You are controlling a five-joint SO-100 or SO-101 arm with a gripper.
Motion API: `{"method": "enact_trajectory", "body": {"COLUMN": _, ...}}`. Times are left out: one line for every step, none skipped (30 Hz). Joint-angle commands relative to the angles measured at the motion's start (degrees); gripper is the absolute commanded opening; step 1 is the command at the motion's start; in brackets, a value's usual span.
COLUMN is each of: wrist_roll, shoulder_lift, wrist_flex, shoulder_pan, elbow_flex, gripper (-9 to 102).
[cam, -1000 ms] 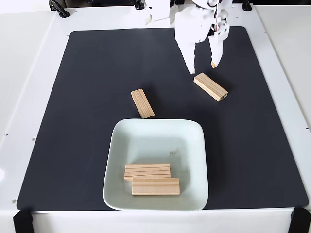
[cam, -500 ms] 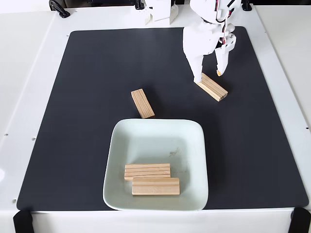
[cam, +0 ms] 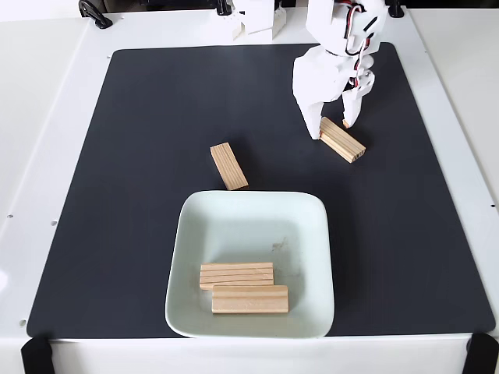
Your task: Pick up the wooden block and place them on the plate.
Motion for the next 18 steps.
{"method": "enact_trajectory", "body": {"wrist_roll": -0.35, "shoulder_lift": 0.18, "wrist_flex": -0.62, "shoulder_pan": 0.26, "elbow_flex": -2.72, "gripper": 22}}
{"method": "enact_trajectory", "body": {"wrist_roll": -0.26, "shoulder_lift": 0.18, "wrist_flex": -0.62, "shoulder_pan": 0.26, "elbow_flex": -2.72, "gripper": 22}}
{"method": "enact_trajectory", "body": {"wrist_roll": -0.26, "shoulder_lift": 0.18, "wrist_flex": -0.62, "shoulder_pan": 0.26, "elbow_flex": -2.64, "gripper": 22}}
{"method": "enact_trajectory", "body": {"wrist_roll": -0.26, "shoulder_lift": 0.18, "wrist_flex": -0.62, "shoulder_pan": 0.26, "elbow_flex": -2.46, "gripper": 22}}
{"method": "enact_trajectory", "body": {"wrist_roll": -0.26, "shoulder_lift": 0.18, "wrist_flex": -0.62, "shoulder_pan": 0.26, "elbow_flex": -2.37, "gripper": 22}}
{"method": "enact_trajectory", "body": {"wrist_roll": -0.26, "shoulder_lift": 0.18, "wrist_flex": -0.62, "shoulder_pan": 0.18, "elbow_flex": -2.29, "gripper": 22}}
{"method": "enact_trajectory", "body": {"wrist_roll": -0.26, "shoulder_lift": 0.18, "wrist_flex": -0.62, "shoulder_pan": 0.18, "elbow_flex": -2.29, "gripper": 22}}
{"method": "enact_trajectory", "body": {"wrist_roll": -0.26, "shoulder_lift": 0.09, "wrist_flex": -0.62, "shoulder_pan": 0.09, "elbow_flex": -2.2, "gripper": 22}}
{"method": "enact_trajectory", "body": {"wrist_roll": -0.26, "shoulder_lift": 0.09, "wrist_flex": -0.62, "shoulder_pan": 0.09, "elbow_flex": -2.2, "gripper": 22}}
{"method": "enact_trajectory", "body": {"wrist_roll": -0.26, "shoulder_lift": 0.09, "wrist_flex": -0.62, "shoulder_pan": 0.0, "elbow_flex": -2.29, "gripper": 22}}
{"method": "enact_trajectory", "body": {"wrist_roll": -0.26, "shoulder_lift": 0.09, "wrist_flex": -0.62, "shoulder_pan": 0.0, "elbow_flex": -2.37, "gripper": 22}}
{"method": "enact_trajectory", "body": {"wrist_roll": -0.26, "shoulder_lift": 0.09, "wrist_flex": -0.62, "shoulder_pan": 0.0, "elbow_flex": -2.55, "gripper": 22}}
{"method": "enact_trajectory", "body": {"wrist_roll": -0.26, "shoulder_lift": 0.09, "wrist_flex": -0.62, "shoulder_pan": 0.0, "elbow_flex": -2.64, "gripper": 22}}
{"method": "enact_trajectory", "body": {"wrist_roll": -0.35, "shoulder_lift": 0.09, "wrist_flex": -0.88, "shoulder_pan": -0.09, "elbow_flex": -2.72, "gripper": 22}}
{"method": "enact_trajectory", "body": {"wrist_roll": -0.35, "shoulder_lift": 0.09, "wrist_flex": -1.85, "shoulder_pan": -0.09, "elbow_flex": -2.72, "gripper": 22}}
{"method": "enact_trajectory", "body": {"wrist_roll": -0.35, "shoulder_lift": 0.09, "wrist_flex": -3.08, "shoulder_pan": -0.09, "elbow_flex": -2.64, "gripper": 22}}
{"method": "enact_trajectory", "body": {"wrist_roll": -0.44, "shoulder_lift": 0.09, "wrist_flex": -4.22, "shoulder_pan": -0.09, "elbow_flex": -2.55, "gripper": 22}}
{"method": "enact_trajectory", "body": {"wrist_roll": -0.44, "shoulder_lift": 0.09, "wrist_flex": -5.19, "shoulder_pan": -0.09, "elbow_flex": -2.55, "gripper": 22}}
